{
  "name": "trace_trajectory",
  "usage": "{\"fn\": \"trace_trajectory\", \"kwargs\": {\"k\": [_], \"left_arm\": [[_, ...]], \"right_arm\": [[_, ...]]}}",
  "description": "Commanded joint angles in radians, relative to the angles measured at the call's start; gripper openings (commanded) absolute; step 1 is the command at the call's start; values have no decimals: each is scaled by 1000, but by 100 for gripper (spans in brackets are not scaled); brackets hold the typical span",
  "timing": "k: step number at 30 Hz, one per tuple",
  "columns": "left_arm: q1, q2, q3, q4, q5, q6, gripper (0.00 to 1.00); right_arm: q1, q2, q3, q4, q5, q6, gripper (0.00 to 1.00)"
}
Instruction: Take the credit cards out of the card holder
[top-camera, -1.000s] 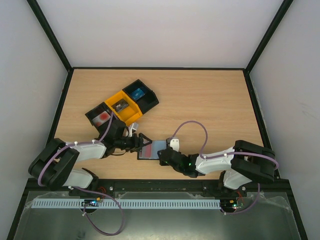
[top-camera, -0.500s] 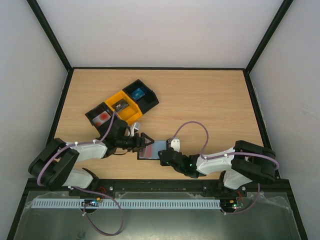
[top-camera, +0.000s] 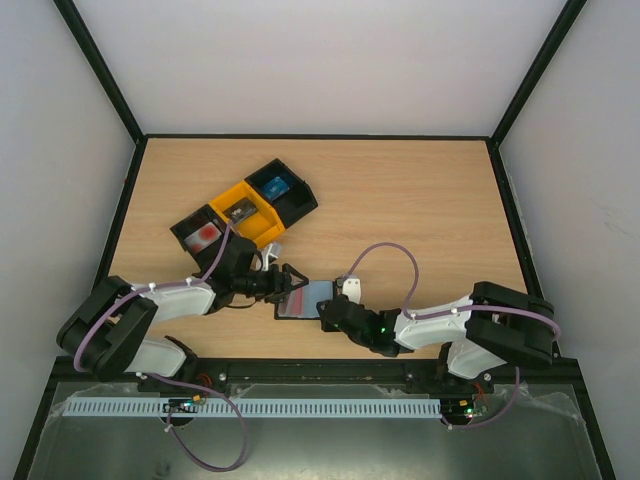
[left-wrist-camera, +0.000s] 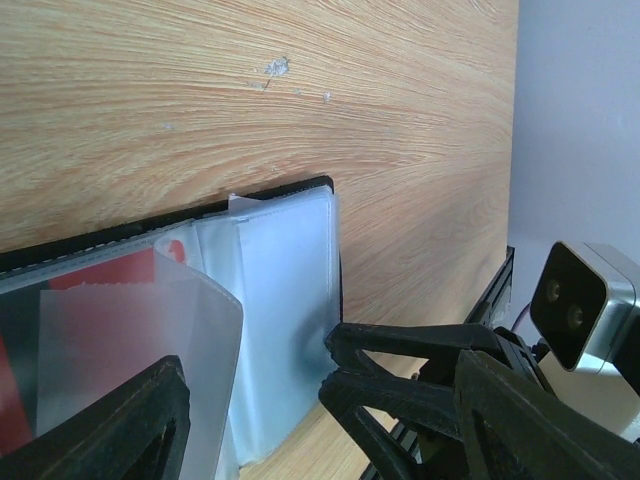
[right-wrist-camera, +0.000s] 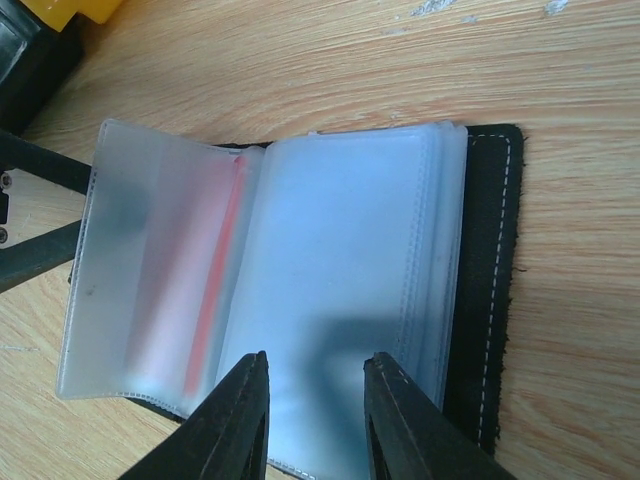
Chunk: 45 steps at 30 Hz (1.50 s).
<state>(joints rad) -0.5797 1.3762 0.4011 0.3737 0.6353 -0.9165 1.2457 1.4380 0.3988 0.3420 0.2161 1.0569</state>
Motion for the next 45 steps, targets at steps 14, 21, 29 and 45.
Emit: {"fn": "trace_trajectory", "kwargs": {"k": [14,21,29,45], "left_arm": [[-9,-2,30,32,34,-28,72],[-8,3,26,62,50,-58,72],[-12,16,11,126,67,-111,72],[-11,43,-6,180,69,-137,72]], "right_arm": [[0,-88,-29,56,-7,-11,27],[0,-99,-47,210,-69,9,28],[9,40,39,272,-100,95,32],[11,144,95,293,-81,169,35]]}}
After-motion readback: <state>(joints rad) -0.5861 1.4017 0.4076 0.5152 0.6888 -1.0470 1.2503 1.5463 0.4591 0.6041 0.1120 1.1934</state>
